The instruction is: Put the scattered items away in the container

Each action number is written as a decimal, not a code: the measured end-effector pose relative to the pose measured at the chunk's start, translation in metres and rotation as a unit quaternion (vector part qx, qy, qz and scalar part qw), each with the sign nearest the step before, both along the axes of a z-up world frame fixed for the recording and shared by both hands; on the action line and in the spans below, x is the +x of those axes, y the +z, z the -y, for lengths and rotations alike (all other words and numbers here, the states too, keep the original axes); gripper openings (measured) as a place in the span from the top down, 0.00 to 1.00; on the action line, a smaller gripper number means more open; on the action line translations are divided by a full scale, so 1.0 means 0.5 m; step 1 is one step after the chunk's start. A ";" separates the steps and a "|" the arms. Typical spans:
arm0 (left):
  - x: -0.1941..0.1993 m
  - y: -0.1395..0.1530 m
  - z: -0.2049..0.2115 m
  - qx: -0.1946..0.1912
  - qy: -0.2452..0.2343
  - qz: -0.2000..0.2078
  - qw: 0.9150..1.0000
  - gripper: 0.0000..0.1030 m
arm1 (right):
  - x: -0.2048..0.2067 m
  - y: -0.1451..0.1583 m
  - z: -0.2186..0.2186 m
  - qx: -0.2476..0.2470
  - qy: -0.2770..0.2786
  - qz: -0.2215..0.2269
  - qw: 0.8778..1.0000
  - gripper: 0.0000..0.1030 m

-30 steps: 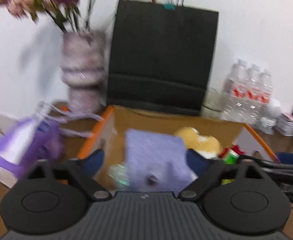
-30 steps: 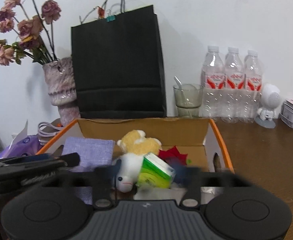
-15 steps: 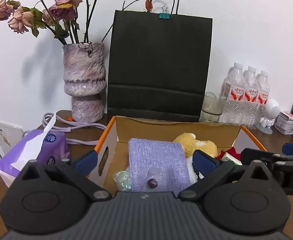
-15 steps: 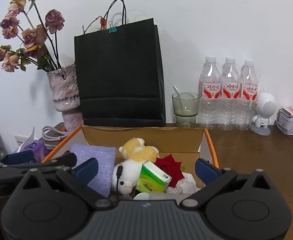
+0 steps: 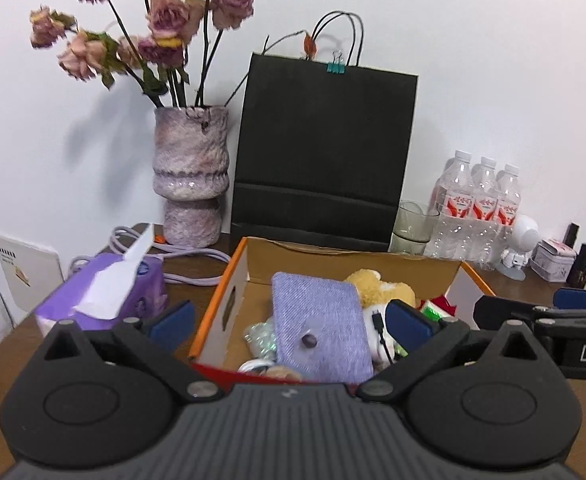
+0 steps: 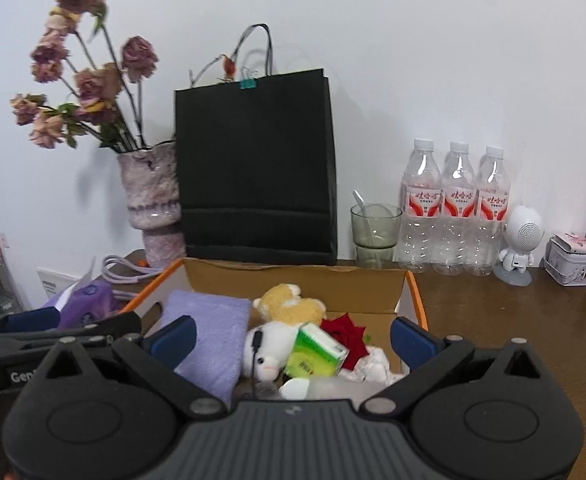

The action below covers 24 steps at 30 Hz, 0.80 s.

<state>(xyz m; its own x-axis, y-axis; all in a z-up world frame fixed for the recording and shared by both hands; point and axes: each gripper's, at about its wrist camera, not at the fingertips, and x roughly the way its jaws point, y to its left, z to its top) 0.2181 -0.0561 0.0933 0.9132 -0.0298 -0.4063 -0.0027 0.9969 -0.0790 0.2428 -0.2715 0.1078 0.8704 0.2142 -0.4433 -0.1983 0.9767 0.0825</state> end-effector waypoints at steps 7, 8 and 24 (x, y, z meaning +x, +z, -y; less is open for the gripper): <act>-0.094 0.005 0.004 0.028 -0.014 -0.005 0.999 0.00 | -0.097 0.006 0.000 -0.007 -0.006 0.000 1.000 0.00; -0.108 0.005 0.004 0.031 -0.014 -0.006 0.999 0.00 | -0.111 0.007 -0.001 -0.008 -0.007 0.000 1.000 0.00; -0.258 0.024 -0.039 0.019 -0.022 0.000 1.000 0.00 | -0.298 0.021 -0.034 0.017 0.015 0.000 1.000 0.00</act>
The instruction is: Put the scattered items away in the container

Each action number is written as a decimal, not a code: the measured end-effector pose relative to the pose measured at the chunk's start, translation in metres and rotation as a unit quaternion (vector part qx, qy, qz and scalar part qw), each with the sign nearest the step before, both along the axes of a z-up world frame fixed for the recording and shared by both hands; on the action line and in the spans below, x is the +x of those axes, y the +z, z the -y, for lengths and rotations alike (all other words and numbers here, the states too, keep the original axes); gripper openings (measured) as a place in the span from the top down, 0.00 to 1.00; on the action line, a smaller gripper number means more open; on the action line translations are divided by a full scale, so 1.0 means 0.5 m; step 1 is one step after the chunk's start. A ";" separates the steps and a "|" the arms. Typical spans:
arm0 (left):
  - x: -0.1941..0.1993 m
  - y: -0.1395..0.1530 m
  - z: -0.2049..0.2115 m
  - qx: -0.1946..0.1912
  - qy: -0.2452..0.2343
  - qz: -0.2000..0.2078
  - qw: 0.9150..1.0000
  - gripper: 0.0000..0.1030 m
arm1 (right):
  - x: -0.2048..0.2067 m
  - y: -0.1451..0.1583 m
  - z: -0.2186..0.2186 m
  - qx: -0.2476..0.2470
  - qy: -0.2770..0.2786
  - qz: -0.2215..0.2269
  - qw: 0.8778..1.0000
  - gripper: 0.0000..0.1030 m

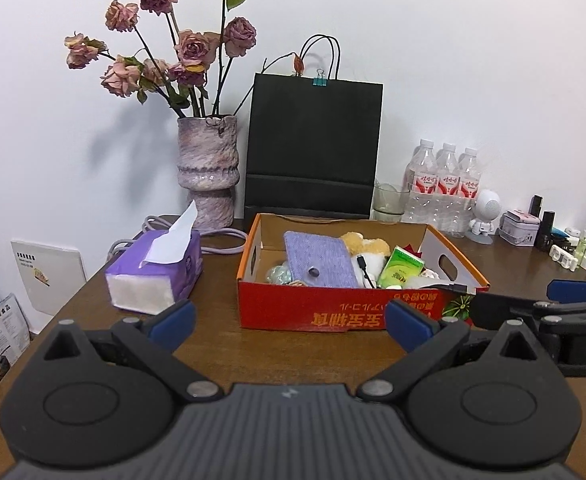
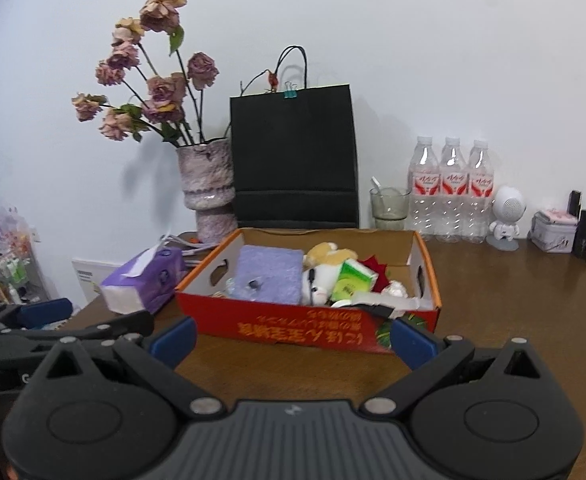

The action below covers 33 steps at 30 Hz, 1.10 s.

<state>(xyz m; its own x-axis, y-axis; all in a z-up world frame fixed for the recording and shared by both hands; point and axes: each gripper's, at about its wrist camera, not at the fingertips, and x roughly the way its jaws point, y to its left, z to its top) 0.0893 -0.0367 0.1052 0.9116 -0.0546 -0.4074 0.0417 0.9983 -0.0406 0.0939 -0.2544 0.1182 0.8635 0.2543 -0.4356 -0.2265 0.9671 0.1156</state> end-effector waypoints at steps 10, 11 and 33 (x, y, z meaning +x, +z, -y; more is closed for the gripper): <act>-0.020 -0.005 -0.006 -0.005 0.004 -0.008 1.000 0.00 | -0.025 0.000 -0.009 -0.005 0.000 -0.002 1.000 0.00; -0.020 -0.006 -0.006 -0.005 0.004 -0.008 1.000 0.00 | -0.025 -0.001 -0.009 -0.005 0.000 -0.002 1.000 0.00; -0.012 -0.010 -0.005 -0.003 0.008 -0.013 1.000 0.00 | -0.018 -0.009 -0.009 -0.011 0.004 -0.008 1.000 0.00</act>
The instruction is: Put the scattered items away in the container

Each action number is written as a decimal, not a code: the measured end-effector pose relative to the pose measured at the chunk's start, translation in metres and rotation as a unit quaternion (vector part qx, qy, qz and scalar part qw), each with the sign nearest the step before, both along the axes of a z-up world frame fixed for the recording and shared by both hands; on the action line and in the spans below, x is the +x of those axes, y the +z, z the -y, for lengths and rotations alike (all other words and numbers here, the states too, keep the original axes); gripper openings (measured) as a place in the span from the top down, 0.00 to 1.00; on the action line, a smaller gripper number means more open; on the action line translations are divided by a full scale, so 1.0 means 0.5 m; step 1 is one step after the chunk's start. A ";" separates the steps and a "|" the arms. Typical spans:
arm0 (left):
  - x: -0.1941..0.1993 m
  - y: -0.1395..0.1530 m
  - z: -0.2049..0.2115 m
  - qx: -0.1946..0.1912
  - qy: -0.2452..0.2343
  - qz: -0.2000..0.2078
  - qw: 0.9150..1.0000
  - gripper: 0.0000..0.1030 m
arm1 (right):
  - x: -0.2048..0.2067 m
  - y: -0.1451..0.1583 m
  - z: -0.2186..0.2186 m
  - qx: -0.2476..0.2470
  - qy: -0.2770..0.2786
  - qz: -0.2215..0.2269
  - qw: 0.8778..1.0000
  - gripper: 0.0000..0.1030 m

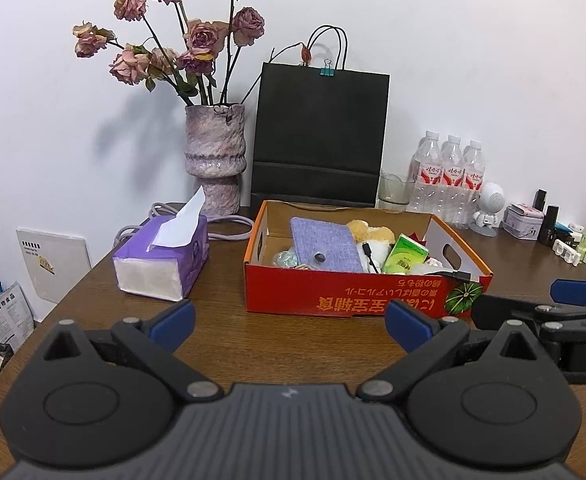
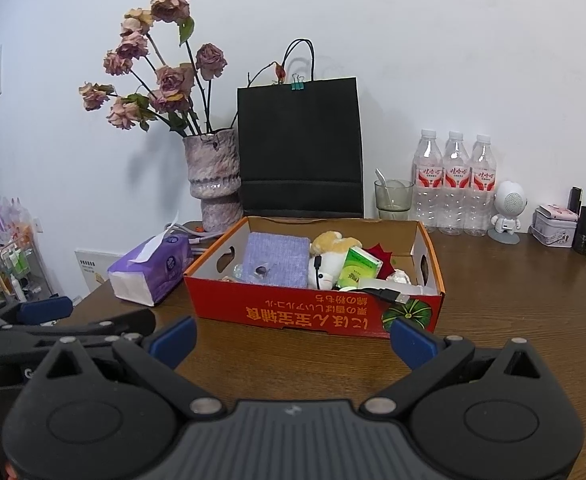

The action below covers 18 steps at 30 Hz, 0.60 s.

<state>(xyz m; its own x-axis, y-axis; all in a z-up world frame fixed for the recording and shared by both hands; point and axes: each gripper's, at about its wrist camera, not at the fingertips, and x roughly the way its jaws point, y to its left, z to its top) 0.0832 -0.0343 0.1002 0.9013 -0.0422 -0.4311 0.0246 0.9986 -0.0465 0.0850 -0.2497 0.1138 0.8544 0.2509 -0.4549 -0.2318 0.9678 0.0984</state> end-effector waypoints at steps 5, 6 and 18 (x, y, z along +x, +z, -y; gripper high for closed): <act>0.003 -0.002 -0.002 0.000 0.001 -0.001 1.000 0.00 | 0.001 -0.001 0.000 -0.001 0.000 -0.001 1.000 0.00; 0.003 -0.002 -0.002 0.000 0.001 -0.001 1.000 0.00 | 0.001 -0.001 0.000 -0.001 0.000 -0.001 1.000 0.00; 0.007 -0.007 -0.003 0.000 0.001 -0.004 1.000 0.00 | 0.006 -0.008 -0.001 -0.001 -0.002 -0.004 1.000 0.00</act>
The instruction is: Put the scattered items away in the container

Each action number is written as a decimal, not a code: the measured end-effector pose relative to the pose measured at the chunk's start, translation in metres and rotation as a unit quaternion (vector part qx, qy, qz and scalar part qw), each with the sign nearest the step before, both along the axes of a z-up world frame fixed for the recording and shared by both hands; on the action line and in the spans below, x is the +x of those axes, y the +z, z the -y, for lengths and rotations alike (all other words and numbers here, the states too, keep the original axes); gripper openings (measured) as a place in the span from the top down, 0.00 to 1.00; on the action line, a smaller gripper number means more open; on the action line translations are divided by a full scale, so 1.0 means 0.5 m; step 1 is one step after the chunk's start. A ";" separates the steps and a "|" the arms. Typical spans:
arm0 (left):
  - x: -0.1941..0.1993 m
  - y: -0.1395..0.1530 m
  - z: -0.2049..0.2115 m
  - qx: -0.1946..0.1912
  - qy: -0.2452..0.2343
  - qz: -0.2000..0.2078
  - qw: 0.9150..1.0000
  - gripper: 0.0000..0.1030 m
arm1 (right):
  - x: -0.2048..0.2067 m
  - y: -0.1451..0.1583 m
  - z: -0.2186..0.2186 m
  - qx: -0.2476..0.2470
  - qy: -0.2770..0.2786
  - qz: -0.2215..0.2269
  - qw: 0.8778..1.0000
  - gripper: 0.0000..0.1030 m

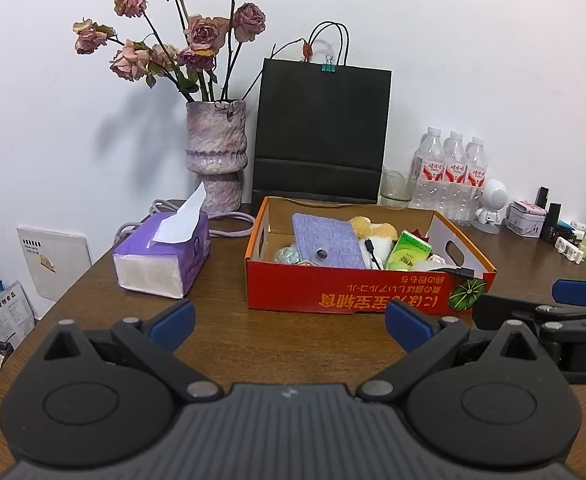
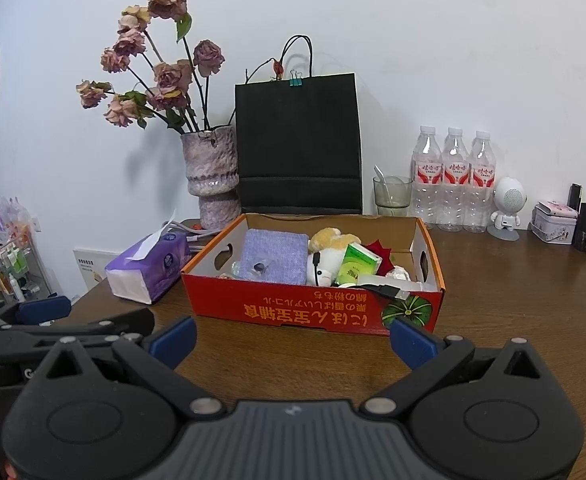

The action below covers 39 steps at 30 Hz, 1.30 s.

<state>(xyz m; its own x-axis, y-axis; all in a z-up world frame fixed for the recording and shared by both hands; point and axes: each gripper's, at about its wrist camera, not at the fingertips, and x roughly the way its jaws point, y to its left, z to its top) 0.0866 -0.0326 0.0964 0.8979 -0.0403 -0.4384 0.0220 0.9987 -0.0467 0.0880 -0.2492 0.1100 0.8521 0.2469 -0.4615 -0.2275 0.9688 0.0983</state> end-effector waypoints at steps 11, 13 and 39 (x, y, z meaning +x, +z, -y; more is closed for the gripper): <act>0.001 -0.008 0.003 0.003 0.000 -0.003 1.000 0.00 | 0.000 -0.011 -0.001 0.001 -0.002 -0.004 1.000 0.00; 0.001 -0.008 0.003 0.003 -0.001 -0.003 1.000 0.00 | 0.000 -0.011 0.000 0.001 -0.002 -0.004 1.000 0.00; -0.004 -0.013 0.015 0.014 -0.002 0.012 1.000 0.00 | -0.003 -0.016 0.006 0.001 -0.009 -0.009 1.000 0.00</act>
